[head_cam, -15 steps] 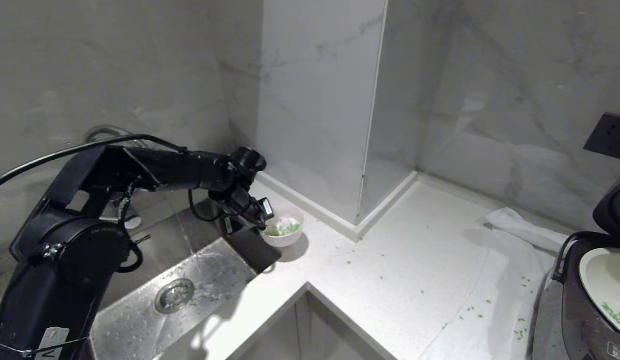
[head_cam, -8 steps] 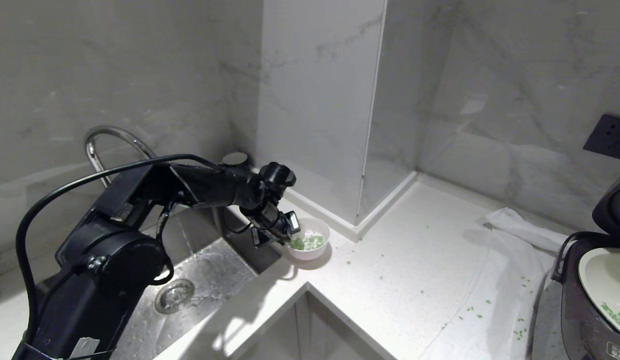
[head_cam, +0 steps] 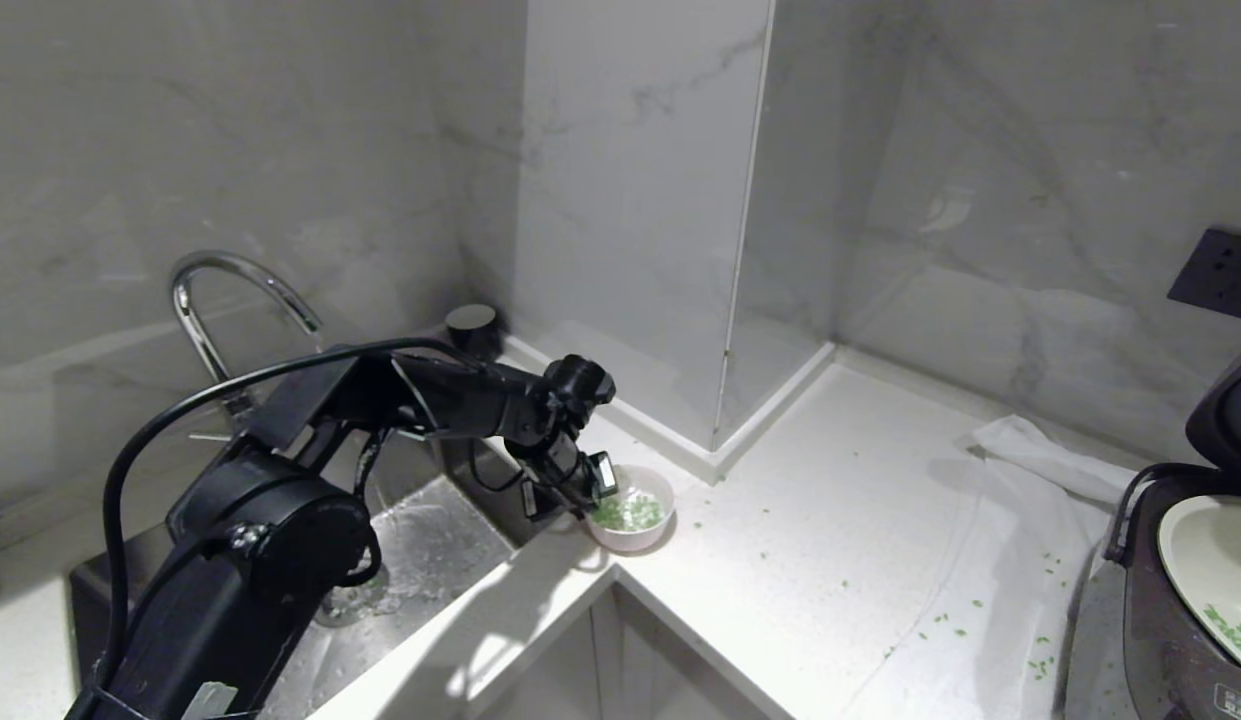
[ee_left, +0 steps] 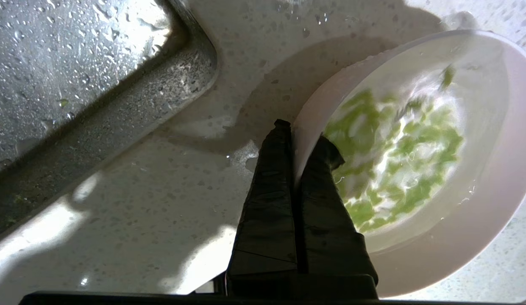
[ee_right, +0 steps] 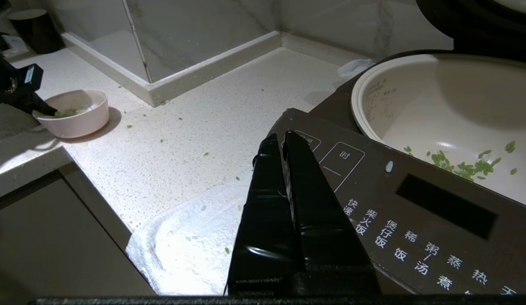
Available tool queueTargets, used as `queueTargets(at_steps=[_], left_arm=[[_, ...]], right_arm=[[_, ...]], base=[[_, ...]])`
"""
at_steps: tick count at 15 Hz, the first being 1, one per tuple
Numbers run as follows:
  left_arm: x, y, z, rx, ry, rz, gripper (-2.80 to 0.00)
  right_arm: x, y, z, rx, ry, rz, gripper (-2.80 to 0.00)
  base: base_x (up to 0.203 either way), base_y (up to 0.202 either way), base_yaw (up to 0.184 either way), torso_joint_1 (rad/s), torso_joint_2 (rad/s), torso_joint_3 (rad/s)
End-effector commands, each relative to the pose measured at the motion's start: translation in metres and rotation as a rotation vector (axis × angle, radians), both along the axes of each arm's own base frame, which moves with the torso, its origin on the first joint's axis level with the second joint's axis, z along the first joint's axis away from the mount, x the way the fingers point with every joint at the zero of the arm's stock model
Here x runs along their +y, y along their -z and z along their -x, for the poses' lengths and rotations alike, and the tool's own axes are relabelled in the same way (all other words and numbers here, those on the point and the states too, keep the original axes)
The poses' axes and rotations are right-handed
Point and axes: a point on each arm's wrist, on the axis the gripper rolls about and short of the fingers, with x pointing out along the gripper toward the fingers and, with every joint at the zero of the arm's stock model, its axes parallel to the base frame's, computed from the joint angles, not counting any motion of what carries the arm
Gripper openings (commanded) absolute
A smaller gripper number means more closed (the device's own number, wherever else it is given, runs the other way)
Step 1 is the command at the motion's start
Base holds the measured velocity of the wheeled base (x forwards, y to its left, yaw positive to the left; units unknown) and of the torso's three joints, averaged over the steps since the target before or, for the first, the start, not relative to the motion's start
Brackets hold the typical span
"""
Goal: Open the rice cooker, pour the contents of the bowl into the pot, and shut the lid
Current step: Place the bowl on the table, then turn off the tap
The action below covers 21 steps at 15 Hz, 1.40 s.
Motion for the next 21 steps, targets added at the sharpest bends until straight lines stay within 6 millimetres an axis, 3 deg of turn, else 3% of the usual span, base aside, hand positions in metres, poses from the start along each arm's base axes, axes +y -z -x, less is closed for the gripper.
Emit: queueTargets(at_steps=[1, 3, 4, 5, 15, 18, 21], left_arm=[[-0.005, 0.007, 0.003, 0.008, 0.0, -0.022, -2.8], [-0.009, 0.012, 0.004, 0.001, -0.001, -0.049, -2.8], [-0.009, 0.012, 0.004, 0.001, -0.001, -0.049, -1.75], [-0.008, 0.011, 0.004, 0.0, -0.005, -0.048, 0.0], [0.014, -0.048, 0.009, -0.056, -0.047, 0.006, 0.0], [0.047, -0.069, 0.015, -0.024, -0.104, -0.012, 0.0], [0.106, -0.093, 0.015, -0.036, -0.224, -0.01, 0.0]], right_arm=[[0.0, 0.0, 0.0, 0.0, 0.0, 0.0, -2.8], [0.0, 0.0, 0.0, 0.0, 0.001, 0.0, -2.8], [0.0, 0.0, 0.0, 0.0, -0.001, 0.0, -2.8], [0.0, 0.0, 0.0, 0.001, -0.001, 0.0, -2.8], [0.0, 0.0, 0.0, 0.0, -0.001, 0.0, -2.8], [0.0, 0.0, 0.0, 0.001, -0.001, 0.0, -2.8], [0.0, 0.0, 0.0, 0.0, -0.001, 0.0, -2.8]], base=[[0.0, 0.0, 0.0, 0.0, 0.0, 0.0], [0.0, 0.0, 0.0, 0.0, 0.0, 0.0], [0.0, 0.0, 0.0, 0.0, 0.0, 0.0], [0.0, 0.0, 0.0, 0.0, 0.0, 0.0], [0.0, 0.0, 0.0, 0.0, 0.0, 0.0], [0.0, 0.0, 0.0, 0.0, 0.0, 0.0], [0.0, 0.0, 0.0, 0.0, 0.0, 0.0]])
